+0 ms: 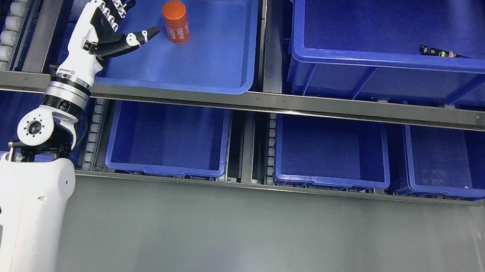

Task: Grab orange capacitor from left shelf to right desk
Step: 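Reach the left hand toward the orange capacitor in the blue tray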

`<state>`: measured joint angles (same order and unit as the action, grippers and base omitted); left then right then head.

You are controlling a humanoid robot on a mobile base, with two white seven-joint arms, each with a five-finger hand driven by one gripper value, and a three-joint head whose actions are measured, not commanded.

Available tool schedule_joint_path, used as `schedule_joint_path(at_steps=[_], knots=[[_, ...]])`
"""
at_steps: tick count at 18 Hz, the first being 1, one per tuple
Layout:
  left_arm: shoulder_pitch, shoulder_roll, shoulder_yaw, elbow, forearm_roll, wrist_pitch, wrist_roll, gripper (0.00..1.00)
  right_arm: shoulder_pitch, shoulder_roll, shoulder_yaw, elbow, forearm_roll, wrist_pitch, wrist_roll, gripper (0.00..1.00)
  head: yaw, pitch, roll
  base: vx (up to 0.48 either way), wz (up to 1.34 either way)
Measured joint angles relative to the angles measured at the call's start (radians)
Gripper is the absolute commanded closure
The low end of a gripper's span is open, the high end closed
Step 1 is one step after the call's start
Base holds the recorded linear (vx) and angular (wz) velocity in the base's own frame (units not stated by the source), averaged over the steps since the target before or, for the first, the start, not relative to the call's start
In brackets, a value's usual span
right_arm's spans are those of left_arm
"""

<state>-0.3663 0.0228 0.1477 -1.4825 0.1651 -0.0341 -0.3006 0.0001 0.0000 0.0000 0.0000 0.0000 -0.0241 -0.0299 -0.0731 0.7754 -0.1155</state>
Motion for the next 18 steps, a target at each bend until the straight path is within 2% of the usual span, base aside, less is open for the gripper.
schedule_joint_path(at_steps=[6,11,18], knots=[[0.005,0.015,0.0,-0.013,0.0,0.0,-0.021,0.0,0.0,0.0,0.0,0.0,0.0,0.0,0.0,0.0,0.0,0.0,0.0,0.0,0.0],[0.007,0.092,0.016,-0.004,-0.001,-0.001,-0.156,0.03,0.0,0.0,0.0,0.0,0.0,0.0,0.0,0.0,0.0,0.0,0.0,0.0,0.0],[-0.054,0.172,0.016,0.092,-0.016,-0.003,-0.195,0.03,0.0,0.0,0.0,0.0,0.0,0.0,0.0,0.0,0.0,0.0,0.0,0.0,0.0]])
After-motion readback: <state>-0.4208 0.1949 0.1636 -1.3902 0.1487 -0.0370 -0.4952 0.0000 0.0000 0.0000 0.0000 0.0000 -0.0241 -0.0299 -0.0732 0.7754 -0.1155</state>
